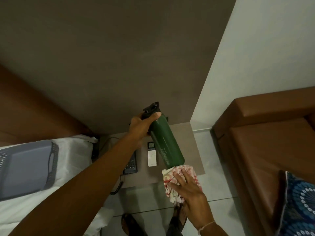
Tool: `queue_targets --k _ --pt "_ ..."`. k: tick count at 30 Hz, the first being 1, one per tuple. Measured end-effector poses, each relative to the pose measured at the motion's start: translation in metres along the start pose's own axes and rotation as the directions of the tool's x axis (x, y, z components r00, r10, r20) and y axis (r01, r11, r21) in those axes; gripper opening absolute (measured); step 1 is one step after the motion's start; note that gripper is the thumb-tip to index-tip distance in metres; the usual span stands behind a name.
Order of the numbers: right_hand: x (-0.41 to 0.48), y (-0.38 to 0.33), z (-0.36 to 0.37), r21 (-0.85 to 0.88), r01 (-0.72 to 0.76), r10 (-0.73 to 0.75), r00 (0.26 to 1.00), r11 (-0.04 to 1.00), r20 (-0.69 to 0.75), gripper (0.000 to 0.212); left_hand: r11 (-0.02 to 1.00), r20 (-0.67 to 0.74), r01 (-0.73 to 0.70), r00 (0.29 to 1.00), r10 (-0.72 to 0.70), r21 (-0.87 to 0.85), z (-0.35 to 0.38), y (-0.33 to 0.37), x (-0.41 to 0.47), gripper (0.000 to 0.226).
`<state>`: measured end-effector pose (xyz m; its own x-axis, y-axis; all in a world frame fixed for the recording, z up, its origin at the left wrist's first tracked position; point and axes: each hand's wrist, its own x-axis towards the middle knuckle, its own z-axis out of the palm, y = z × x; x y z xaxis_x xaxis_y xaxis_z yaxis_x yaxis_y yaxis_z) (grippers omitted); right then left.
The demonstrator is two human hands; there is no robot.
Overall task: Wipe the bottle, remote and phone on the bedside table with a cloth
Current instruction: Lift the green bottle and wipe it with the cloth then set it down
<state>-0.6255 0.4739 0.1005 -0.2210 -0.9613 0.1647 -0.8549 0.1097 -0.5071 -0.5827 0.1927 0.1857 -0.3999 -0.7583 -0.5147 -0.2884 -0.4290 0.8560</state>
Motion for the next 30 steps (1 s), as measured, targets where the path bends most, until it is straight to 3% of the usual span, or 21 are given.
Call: queue_targets --k 2,3,5,6,9,12,15,20,30 --pt "-0.002 0.007 0.009 0.233 -0.197 0.216 0.974 0.952 -0.060 0.056 1.000 -0.055 -0.031 0.998 0.031 0.001 0.006 -0.012 0.014 0.049" --pt "-0.001 0.010 0.011 0.364 -0.324 0.372 0.926 0.873 -0.069 0.058 0.998 -0.076 -0.056 0.995 0.057 0.014 0.010 -0.020 0.018 0.052" --pt "0.007 0.028 0.023 0.579 -0.562 0.714 0.699 0.590 -0.049 0.048 0.989 -0.113 -0.116 0.986 0.126 0.093 0.025 -0.044 0.038 0.057" --pt "0.014 0.039 0.028 0.602 -0.626 0.807 0.589 0.496 -0.052 0.039 0.981 -0.113 -0.144 0.981 0.159 0.133 0.032 -0.058 0.046 0.056" --pt "0.025 0.088 0.054 0.633 -0.673 0.913 0.379 0.383 -0.150 0.027 0.951 -0.057 -0.209 0.972 0.227 0.230 0.055 -0.109 0.077 0.061" --pt "0.027 0.129 0.077 0.786 -0.589 0.966 0.256 0.187 -0.038 0.019 0.923 -0.004 -0.270 0.960 0.281 0.274 0.072 -0.154 0.102 0.061" --pt "0.024 0.157 0.098 0.842 -0.534 0.972 0.229 0.074 0.059 0.030 0.913 0.055 -0.316 0.948 0.313 0.256 0.085 -0.191 0.121 0.058" --pt "0.024 0.175 0.119 0.877 -0.471 0.949 0.221 -0.097 0.224 0.013 0.925 0.117 -0.338 0.940 0.322 0.171 0.089 -0.228 0.144 0.057" --pt "0.032 0.183 0.135 0.877 -0.451 0.932 0.218 -0.168 0.291 0.030 0.910 0.144 -0.369 0.927 0.346 0.187 0.085 -0.258 0.159 0.062"
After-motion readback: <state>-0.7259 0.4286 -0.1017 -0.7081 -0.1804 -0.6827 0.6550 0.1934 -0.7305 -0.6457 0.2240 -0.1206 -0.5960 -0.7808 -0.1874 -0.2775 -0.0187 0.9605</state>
